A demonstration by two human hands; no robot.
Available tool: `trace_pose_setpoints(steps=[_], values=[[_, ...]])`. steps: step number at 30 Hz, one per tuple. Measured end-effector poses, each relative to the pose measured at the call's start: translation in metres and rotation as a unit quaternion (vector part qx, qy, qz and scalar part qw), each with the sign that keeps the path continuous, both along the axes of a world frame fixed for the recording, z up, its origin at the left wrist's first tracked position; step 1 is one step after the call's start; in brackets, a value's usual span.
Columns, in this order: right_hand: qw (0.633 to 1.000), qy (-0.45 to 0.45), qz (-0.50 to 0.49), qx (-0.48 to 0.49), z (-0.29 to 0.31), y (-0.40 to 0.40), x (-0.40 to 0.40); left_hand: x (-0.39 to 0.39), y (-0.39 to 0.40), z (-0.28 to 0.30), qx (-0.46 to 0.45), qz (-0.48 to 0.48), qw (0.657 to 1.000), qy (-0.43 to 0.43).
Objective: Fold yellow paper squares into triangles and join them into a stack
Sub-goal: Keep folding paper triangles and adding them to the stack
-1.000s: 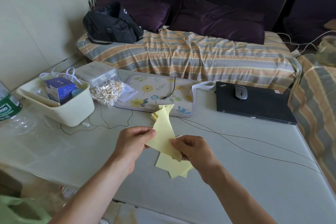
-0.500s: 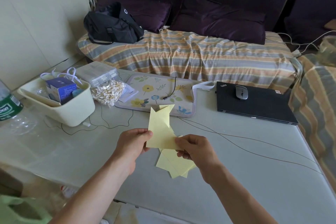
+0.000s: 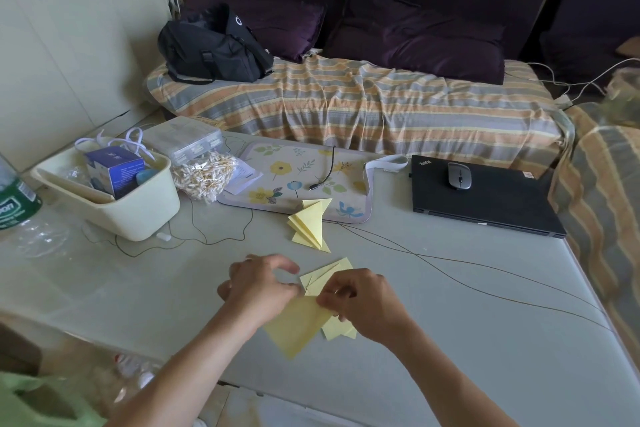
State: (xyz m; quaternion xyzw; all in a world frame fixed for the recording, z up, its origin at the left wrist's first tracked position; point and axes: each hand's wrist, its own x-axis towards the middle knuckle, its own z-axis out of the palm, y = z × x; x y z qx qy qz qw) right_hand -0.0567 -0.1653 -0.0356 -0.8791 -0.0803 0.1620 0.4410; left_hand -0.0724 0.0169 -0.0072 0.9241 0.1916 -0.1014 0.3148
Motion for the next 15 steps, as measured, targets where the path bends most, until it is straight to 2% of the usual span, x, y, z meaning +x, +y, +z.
trace_pose_setpoints(steps=[5,9,15], values=[[0.999,-0.032,-0.027,-0.014,-0.002,0.003,0.002,-0.003,-0.003,-0.007,-0.037,-0.061,0.995,0.063],[0.995,-0.014,-0.081,0.049,-0.003,0.004,0.004,-0.005,-0.003,-0.008,-0.118,-0.073,0.988,0.074],[0.992,-0.011,-0.093,0.083,-0.002,0.004,0.003,-0.003,-0.003,-0.009,-0.146,-0.089,0.983,0.064]])
